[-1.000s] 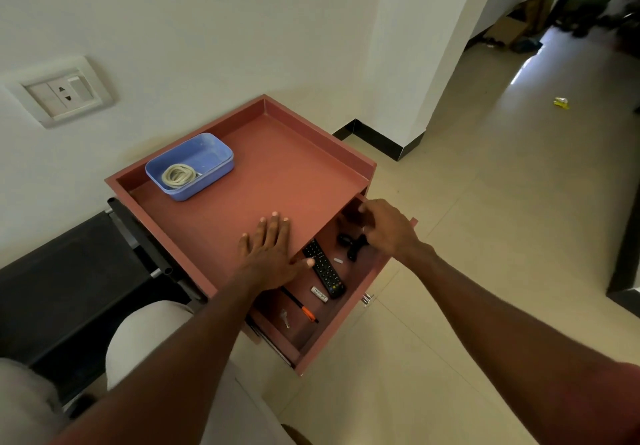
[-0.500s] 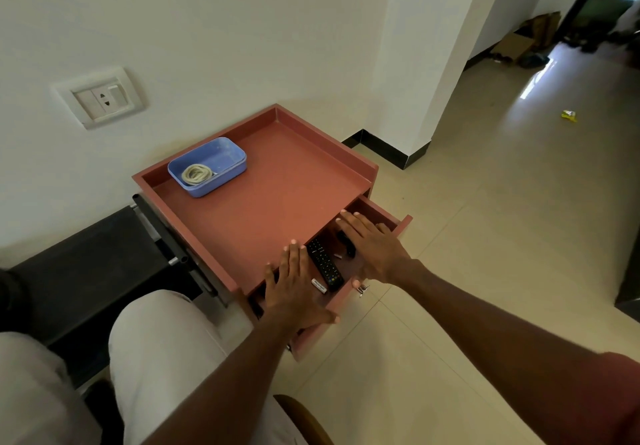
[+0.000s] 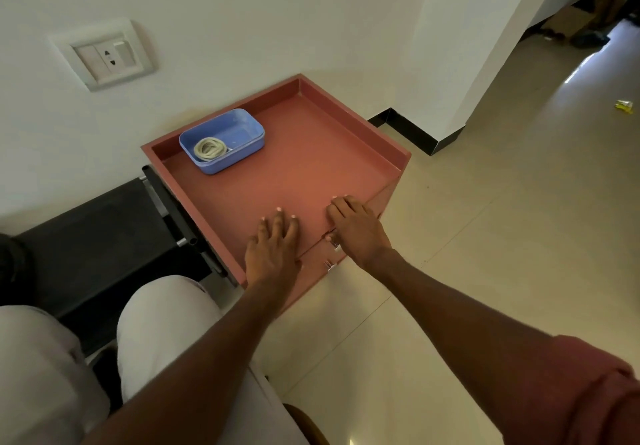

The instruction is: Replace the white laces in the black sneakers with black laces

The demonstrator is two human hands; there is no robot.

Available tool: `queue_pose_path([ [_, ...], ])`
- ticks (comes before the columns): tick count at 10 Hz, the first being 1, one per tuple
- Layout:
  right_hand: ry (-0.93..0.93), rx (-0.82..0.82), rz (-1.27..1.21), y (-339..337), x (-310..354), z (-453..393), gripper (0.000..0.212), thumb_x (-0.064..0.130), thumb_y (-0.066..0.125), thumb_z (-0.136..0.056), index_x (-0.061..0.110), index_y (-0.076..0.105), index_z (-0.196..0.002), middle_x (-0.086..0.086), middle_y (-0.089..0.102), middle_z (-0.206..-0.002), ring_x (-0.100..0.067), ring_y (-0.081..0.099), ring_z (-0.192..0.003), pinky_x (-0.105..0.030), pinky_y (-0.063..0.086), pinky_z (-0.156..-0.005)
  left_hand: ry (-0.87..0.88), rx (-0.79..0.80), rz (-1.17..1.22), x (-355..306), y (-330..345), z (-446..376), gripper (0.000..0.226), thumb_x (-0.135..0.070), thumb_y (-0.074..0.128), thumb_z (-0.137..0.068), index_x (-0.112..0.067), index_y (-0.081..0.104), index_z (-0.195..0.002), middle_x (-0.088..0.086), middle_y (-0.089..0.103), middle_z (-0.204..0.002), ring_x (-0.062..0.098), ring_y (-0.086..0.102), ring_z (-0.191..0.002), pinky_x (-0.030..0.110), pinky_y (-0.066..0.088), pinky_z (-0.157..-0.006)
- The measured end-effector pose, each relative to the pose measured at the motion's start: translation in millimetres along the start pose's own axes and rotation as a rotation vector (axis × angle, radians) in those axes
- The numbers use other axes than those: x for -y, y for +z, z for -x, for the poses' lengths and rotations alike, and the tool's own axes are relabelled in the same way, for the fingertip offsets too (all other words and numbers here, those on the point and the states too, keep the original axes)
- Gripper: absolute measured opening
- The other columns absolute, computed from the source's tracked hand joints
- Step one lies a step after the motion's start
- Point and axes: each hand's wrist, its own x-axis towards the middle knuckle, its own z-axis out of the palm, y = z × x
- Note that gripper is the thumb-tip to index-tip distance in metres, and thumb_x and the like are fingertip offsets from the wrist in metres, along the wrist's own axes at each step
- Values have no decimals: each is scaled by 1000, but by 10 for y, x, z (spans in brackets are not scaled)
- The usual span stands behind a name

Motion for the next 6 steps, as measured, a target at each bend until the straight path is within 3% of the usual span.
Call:
queue_pose_path([
  [1, 14, -52, 36, 92, 50, -11, 51, 21, 61, -94, 13, 46, -142, -12, 42, -157, -36, 34, -149, -49, 38, -117, 11, -30, -12, 2, 27, -38, 100, -49, 71, -91, -21, 4, -161, 11, -1, -172, 44, 17, -155, 54, 45, -109],
  [2, 3, -42, 74, 108, 40, -6, 51, 19, 61, -93, 13, 45, -141, -13, 42, -156, -36, 36, -148, -49, 40, -115, 6, -31, -8, -31, 61, -44, 98, -44, 72, -92, -20, 5, -160, 13, 1, -172, 47, 19, -153, 54, 48, -106],
  [3, 47, 5, 79, 75, 109, 7, 64, 16, 77, -89, 13, 43, -144, -13, 41, -156, -36, 34, -150, -45, 43, -117, -13, -43, -18, -85, 92, -49, 97, -36, 73, -92, -20, 5, -159, 16, 4, -171, 50, 23, -151, 53, 54, -100],
  [4, 60, 36, 42, 64, 173, 26, 68, 18, 78, -90, 12, 41, -147, -14, 38, -158, -36, 30, -153, -44, 42, -118, -28, 33, -40, -84, 40, -66, 100, -37, 76, -90, -19, 6, -158, 17, 4, -170, 51, 24, -150, 52, 55, -98],
  [5, 34, 132, 111, -185, 243, -92, 63, 21, 75, -90, 14, 43, -143, -11, 44, -149, -33, 42, -139, -42, 43, -115, 4, 181, 102, 34, -301, -130, 97, -49, 82, -81, -19, 25, -154, 14, 23, -164, 41, 37, -144, 53, 50, -104],
  [6, 72, 220, 62, -463, 382, -184, 53, 30, 69, -93, 18, 47, -139, -8, 49, -142, -31, 50, -129, -47, 46, -105, -15, 142, 242, 235, -548, -131, 75, -51, 74, -87, -21, 41, -147, 8, 45, -153, 31, 48, -135, 50, 48, -103],
])
